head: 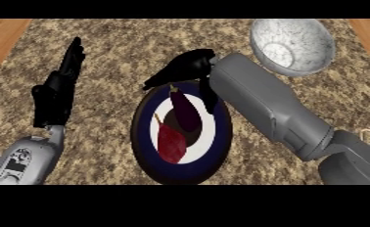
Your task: Pick the eggplant from the plate and place it in the bowl
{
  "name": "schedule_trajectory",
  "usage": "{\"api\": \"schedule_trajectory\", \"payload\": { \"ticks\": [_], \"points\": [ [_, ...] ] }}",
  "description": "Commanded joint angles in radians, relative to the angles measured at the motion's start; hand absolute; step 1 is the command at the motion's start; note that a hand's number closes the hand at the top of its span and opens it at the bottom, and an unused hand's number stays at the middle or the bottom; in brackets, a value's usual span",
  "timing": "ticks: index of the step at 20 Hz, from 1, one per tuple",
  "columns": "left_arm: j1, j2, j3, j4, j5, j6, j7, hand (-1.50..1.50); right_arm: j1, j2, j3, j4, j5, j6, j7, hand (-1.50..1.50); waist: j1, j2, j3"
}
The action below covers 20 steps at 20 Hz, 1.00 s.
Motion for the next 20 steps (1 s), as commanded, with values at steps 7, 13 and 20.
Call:
{"api": "schedule_trajectory", "payload": {
  "ticks": [7,13,20],
  "points": [
    [-0.003,0.02,0.062,-0.013,0.007,-0.053,0.042,0.0,0.054,0.082,0.04,0.133,0.12,-0.024,-0.132,-1.5,-0.028,-0.008,0.0],
    [0.047,-0.022,0.039,-0.072,-0.042,-0.025,0.027,0.0,0.016,0.13,0.017,0.268,0.16,-0.044,-0.188,-1.5,-0.013,-0.005,0.0],
    [0.014,-0.048,0.041,-0.032,-0.043,-0.063,0.013,0.0,0.027,0.15,0.068,0.281,0.186,-0.119,-0.204,1.5,0.006,0.002,0.0]
  ]
}}
